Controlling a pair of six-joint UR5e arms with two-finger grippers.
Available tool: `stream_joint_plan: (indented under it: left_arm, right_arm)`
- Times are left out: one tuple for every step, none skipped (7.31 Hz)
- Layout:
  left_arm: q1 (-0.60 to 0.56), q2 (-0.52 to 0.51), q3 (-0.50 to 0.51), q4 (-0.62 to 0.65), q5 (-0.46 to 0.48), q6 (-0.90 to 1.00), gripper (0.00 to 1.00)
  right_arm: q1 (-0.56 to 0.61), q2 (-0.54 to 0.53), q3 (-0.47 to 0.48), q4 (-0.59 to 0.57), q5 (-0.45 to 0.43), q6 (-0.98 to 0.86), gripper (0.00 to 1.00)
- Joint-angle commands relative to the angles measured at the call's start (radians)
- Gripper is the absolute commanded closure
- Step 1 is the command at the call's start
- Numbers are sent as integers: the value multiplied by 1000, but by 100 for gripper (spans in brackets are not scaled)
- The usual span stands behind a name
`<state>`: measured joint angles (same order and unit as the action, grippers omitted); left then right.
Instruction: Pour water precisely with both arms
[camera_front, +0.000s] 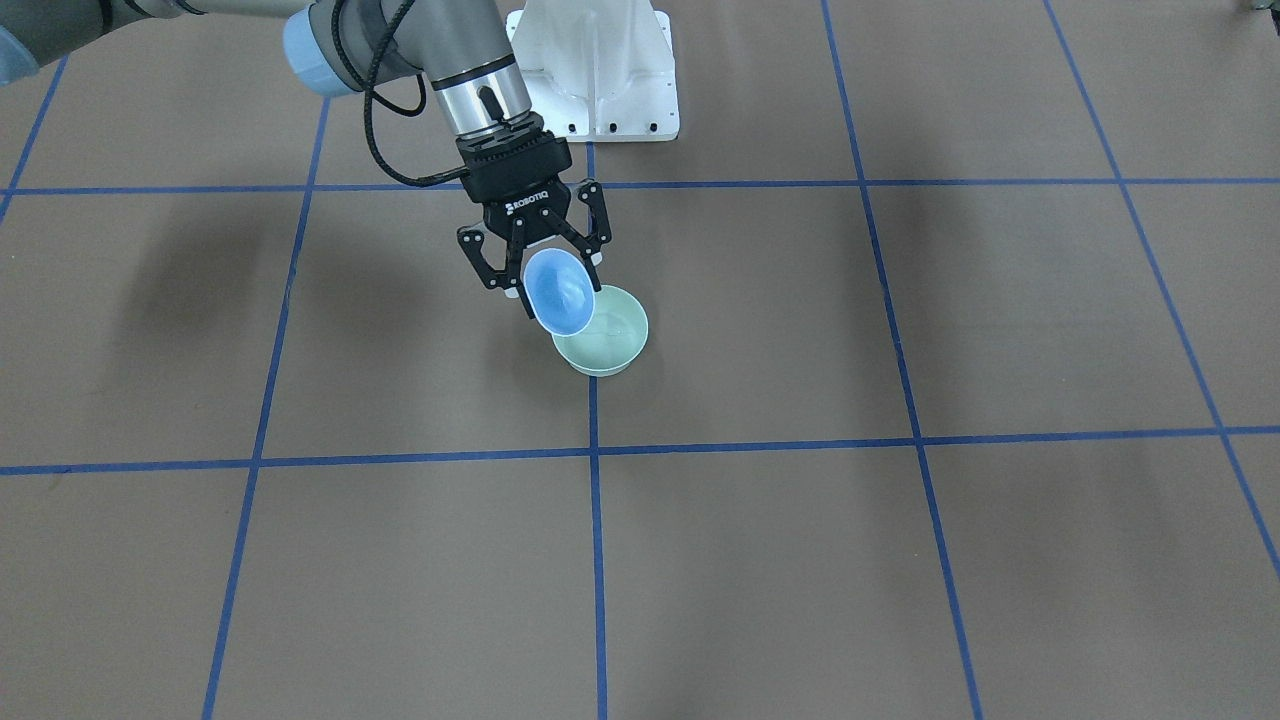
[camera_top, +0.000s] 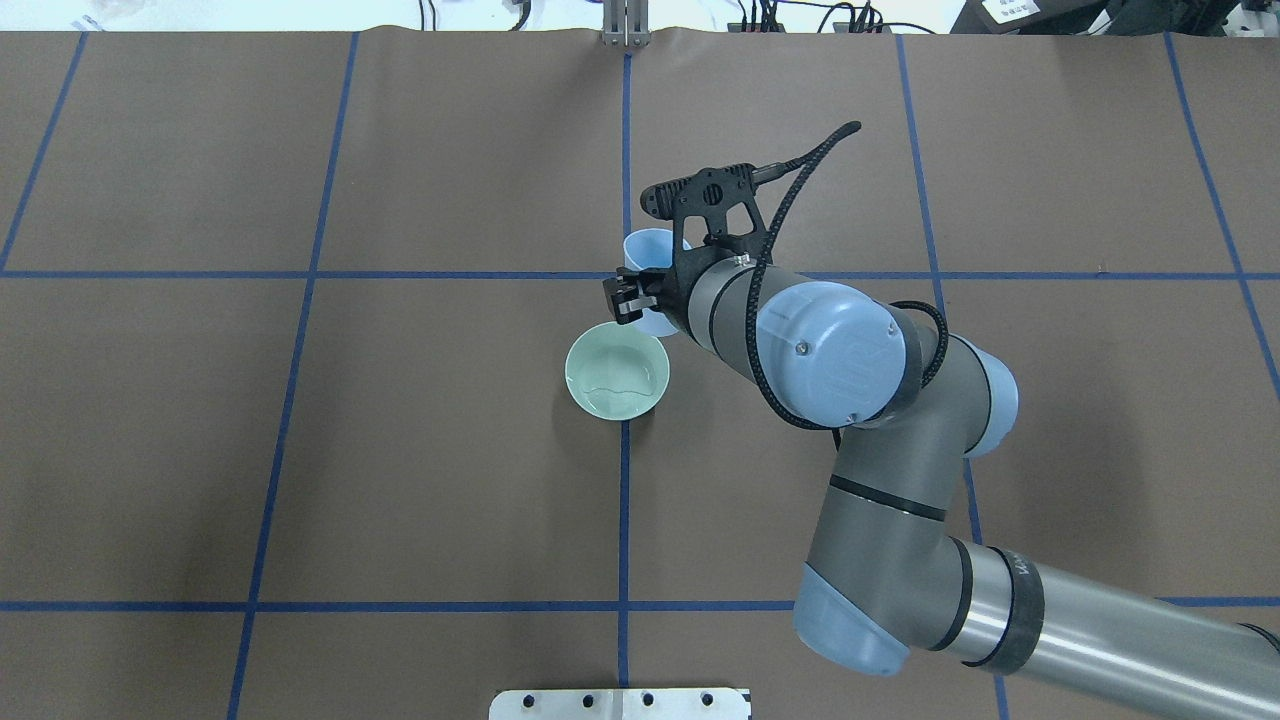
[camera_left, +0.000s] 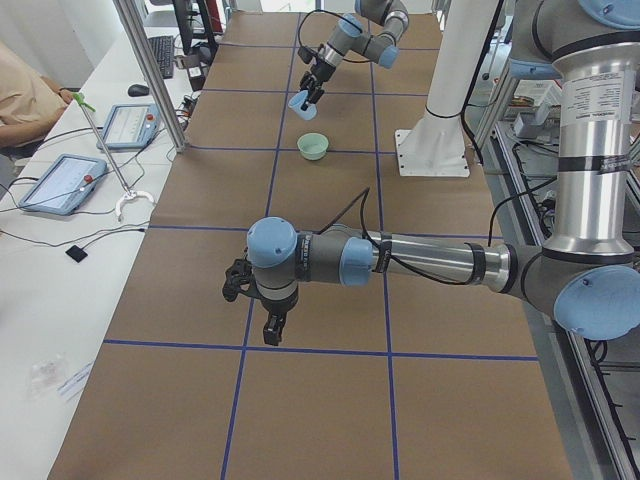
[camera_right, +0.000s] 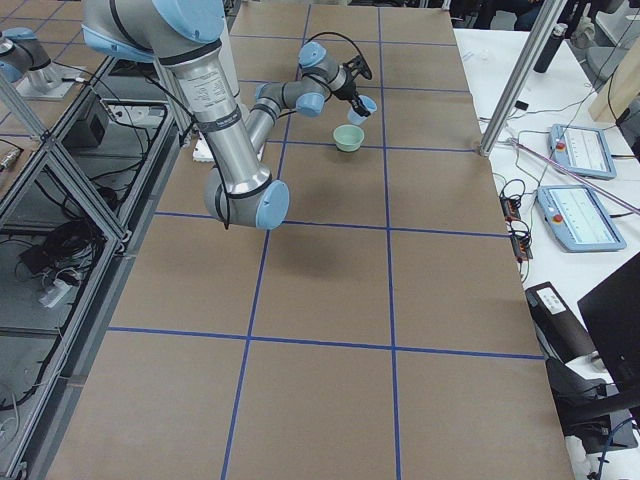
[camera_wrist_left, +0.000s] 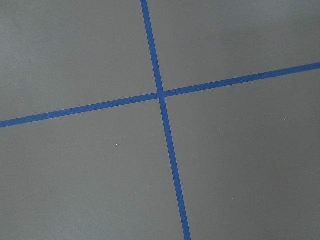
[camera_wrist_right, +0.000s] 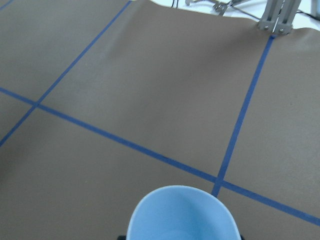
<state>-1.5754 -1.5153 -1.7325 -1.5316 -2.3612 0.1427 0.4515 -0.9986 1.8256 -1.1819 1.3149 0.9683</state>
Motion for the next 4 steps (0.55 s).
stream_joint_plan:
  left_arm:
    - [0, 3, 1, -2, -3, 0, 0]
    - [0, 3, 1, -2, -3, 0, 0]
    - [0, 1, 1, -4, -3, 0, 0]
    - [0, 1, 1, -5, -3, 0, 0]
  right_arm:
    - [-57, -81, -2, 56, -264, 96, 100]
    - [-66, -131, 4, 59, -320, 118, 100]
    - [-68, -203, 9, 95, -403, 175, 100]
    - [-73, -294, 9, 181, -464, 181, 100]
